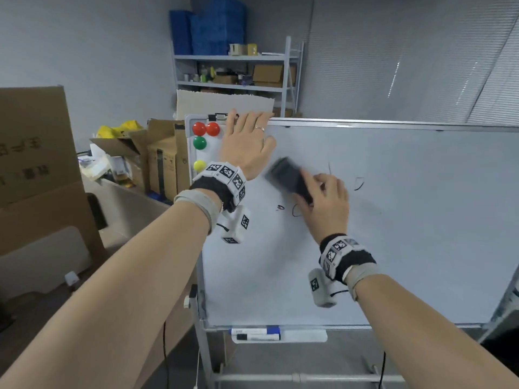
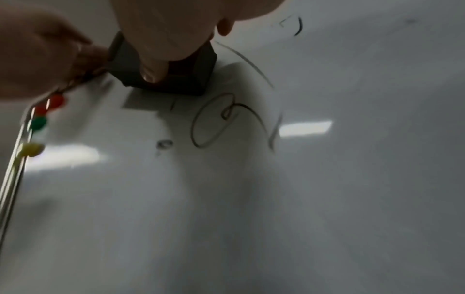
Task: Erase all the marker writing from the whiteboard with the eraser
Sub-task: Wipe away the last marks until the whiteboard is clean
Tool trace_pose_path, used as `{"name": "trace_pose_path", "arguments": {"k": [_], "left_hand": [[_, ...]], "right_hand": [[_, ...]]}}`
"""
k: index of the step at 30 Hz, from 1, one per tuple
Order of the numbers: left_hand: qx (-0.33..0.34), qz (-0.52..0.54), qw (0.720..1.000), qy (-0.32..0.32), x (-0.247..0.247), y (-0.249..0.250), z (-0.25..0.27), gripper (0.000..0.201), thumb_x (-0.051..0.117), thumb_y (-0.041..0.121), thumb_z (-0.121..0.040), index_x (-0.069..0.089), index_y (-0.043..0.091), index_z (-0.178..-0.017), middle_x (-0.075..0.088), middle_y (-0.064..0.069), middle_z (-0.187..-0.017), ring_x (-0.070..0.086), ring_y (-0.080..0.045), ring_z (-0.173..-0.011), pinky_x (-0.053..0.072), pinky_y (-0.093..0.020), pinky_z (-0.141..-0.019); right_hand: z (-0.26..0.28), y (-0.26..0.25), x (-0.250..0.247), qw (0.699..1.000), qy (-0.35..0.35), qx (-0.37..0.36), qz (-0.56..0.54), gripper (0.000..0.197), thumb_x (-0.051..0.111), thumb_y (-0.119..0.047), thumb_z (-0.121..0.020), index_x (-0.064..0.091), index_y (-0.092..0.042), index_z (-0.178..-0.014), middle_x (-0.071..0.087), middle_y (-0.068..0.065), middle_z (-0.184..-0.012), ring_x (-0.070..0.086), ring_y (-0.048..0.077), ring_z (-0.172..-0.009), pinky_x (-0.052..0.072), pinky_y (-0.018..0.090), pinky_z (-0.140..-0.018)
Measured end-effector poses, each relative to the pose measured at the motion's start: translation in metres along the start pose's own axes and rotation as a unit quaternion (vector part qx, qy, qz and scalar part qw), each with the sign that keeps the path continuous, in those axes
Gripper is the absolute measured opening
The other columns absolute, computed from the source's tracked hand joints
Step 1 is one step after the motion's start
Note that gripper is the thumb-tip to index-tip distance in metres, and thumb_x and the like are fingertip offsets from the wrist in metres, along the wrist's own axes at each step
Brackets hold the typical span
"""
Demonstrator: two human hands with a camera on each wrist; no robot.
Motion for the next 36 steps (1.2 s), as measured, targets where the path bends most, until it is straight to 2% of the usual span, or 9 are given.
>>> {"name": "trace_pose_path", "arguments": {"k": [3, 6, 11, 13, 18, 21, 27, 30, 36], "left_hand": [[-0.03, -0.019, 0.999, 0.03, 0.008, 0.01, 0.005, 0.064, 0.025, 0.043, -0.098, 0.03, 0.014, -0.154, 0.032, -0.004, -0.158, 0.019, -0.024, -0.15, 0.0, -0.048, -0.125], [-0.027, -0.028, 0.998, 0.046, 0.012, 0.019, 0.005, 0.067, 0.027, 0.048, -0.095, 0.03, 0.014, -0.152, 0.033, -0.004, -0.156, 0.02, -0.026, -0.15, 0.003, -0.049, -0.125], [-0.037, -0.036, 0.996, 0.075, 0.016, 0.02, 0.007, 0.071, 0.033, 0.049, -0.091, 0.031, 0.012, -0.151, 0.034, -0.006, -0.154, 0.021, -0.029, -0.149, 0.004, -0.05, -0.124], [-0.031, -0.042, 0.996, 0.071, 0.018, 0.018, 0.008, 0.072, 0.035, 0.049, -0.091, 0.03, 0.011, -0.152, 0.033, -0.006, -0.155, 0.02, -0.029, -0.149, 0.004, -0.051, -0.124], [-0.046, -0.041, 0.996, 0.068, 0.019, 0.017, 0.003, 0.071, 0.033, 0.049, -0.092, 0.031, 0.011, -0.151, 0.033, -0.006, -0.155, 0.02, -0.028, -0.149, 0.006, -0.051, -0.124], [-0.045, -0.069, 0.993, 0.088, 0.023, 0.025, 0.005, 0.069, 0.031, 0.049, -0.094, 0.032, 0.009, -0.151, 0.035, -0.008, -0.155, 0.024, -0.031, -0.148, 0.008, -0.052, -0.123], [-0.066, -0.075, 0.988, 0.114, 0.025, 0.033, 0.007, 0.065, 0.031, 0.048, -0.095, 0.03, 0.017, -0.152, 0.034, -0.01, -0.153, 0.024, -0.032, -0.147, 0.005, -0.056, -0.122], [-0.079, -0.071, 0.989, 0.108, 0.026, 0.035, 0.006, 0.064, 0.029, 0.051, -0.096, 0.027, 0.022, -0.153, 0.031, -0.009, -0.156, 0.021, -0.032, -0.149, 0.006, -0.057, -0.121], [-0.104, -0.064, 0.986, 0.116, 0.03, 0.039, 0.004, 0.063, 0.028, 0.051, -0.096, 0.032, 0.02, -0.15, 0.031, -0.009, -0.158, 0.021, -0.031, -0.15, 0.009, -0.058, -0.12]], "right_hand": [[0.046, -0.005, 0.008, 0.99, -0.094, -0.103, -0.034, 0.05, 0.072, -0.04, -0.088, 0.062, -0.029, -0.135, 0.06, 0.003, -0.11, 0.053, 0.029, -0.097, 0.047, 0.044, -0.079], [0.044, 0.006, 0.0, 0.985, -0.116, -0.13, -0.012, 0.05, 0.07, -0.042, -0.089, 0.061, -0.032, -0.137, 0.062, 0.0, -0.113, 0.053, 0.028, -0.098, 0.047, 0.044, -0.079], [-0.019, 0.048, -0.028, 0.998, -0.001, 0.055, 0.023, 0.05, 0.066, -0.042, -0.094, 0.056, -0.028, -0.141, 0.059, 0.006, -0.113, 0.047, 0.028, -0.096, 0.041, 0.037, -0.082], [-0.021, 0.051, -0.026, 0.997, 0.005, 0.072, 0.013, 0.051, 0.068, -0.041, -0.094, 0.057, -0.026, -0.14, 0.058, 0.008, -0.112, 0.046, 0.028, -0.095, 0.041, 0.036, -0.084], [0.036, 0.03, -0.009, 0.988, -0.129, -0.087, -0.011, 0.058, 0.082, -0.035, -0.08, 0.062, -0.028, -0.134, 0.057, 0.001, -0.112, 0.051, 0.028, -0.095, 0.05, 0.043, -0.079], [0.037, 0.037, -0.018, 0.986, -0.135, -0.101, 0.002, 0.054, 0.079, -0.04, -0.081, 0.063, -0.029, -0.132, 0.06, -0.002, -0.115, 0.053, 0.027, -0.097, 0.051, 0.043, -0.077], [-0.021, 0.092, -0.049, 0.995, 0.002, 0.085, 0.044, 0.047, 0.066, -0.047, -0.093, 0.062, -0.024, -0.134, 0.06, 0.006, -0.113, 0.046, 0.027, -0.096, 0.045, 0.038, -0.084], [-0.015, 0.088, -0.044, 0.993, 0.005, 0.111, 0.037, 0.048, 0.067, -0.046, -0.093, 0.061, -0.024, -0.135, 0.058, 0.008, -0.114, 0.044, 0.026, -0.097, 0.043, 0.035, -0.085], [0.041, 0.069, -0.03, 0.987, -0.124, -0.087, 0.055, 0.052, 0.076, -0.044, -0.085, 0.063, -0.027, -0.133, 0.062, 0.002, -0.111, 0.054, 0.03, -0.094, 0.044, 0.04, -0.077]]}}
Point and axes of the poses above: each hand's wrist, its own z-axis away from the middle knuckle, its own x-axis out of the palm, y = z × x, the point moved 3 cm from there along -z, towards the middle knuckle
